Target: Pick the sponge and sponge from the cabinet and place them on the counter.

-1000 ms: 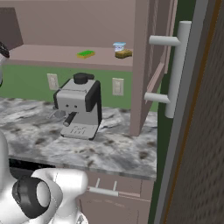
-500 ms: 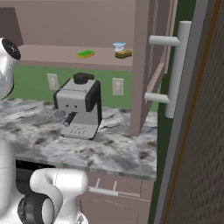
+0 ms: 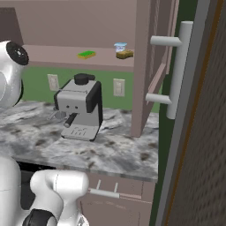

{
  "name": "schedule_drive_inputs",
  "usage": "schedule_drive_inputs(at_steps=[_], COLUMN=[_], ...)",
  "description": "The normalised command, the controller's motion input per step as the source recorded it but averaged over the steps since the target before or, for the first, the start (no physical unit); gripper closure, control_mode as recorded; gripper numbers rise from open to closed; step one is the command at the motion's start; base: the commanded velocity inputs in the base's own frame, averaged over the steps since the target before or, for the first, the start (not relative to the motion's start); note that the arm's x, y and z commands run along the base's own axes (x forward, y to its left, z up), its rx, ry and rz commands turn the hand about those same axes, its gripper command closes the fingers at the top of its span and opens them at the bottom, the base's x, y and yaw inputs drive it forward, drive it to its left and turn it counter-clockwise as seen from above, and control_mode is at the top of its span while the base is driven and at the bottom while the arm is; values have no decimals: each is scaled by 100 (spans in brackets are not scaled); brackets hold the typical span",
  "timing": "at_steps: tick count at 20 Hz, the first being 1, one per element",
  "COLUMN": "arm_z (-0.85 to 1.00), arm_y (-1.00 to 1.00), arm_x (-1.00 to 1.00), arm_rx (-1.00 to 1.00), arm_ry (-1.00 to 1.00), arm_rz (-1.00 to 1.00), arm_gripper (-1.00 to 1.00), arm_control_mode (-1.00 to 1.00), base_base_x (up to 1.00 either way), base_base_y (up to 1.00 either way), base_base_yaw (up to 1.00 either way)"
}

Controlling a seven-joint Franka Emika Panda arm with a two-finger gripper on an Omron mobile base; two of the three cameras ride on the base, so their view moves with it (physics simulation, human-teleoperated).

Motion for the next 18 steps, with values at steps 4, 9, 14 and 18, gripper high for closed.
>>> schedule_drive_inputs(at_steps=[4,9,14,18], arm_z=[0,0,0,0], arm_y=[-40,-39,-32,-31], arm_x=[0,0,0,0], arm_rx=[0,0,5,9], arm_ry=[-4,-1,0,3], arm_rz=[-20,-22,-23,-22], arm_gripper=[-100,-100,-100,-100], arm_control_mode=[-100,-100,-100,-100], base_base_x=[0,0,0,0], base_base_y=[0,0,0,0], base_base_yaw=[0,0,0,0])
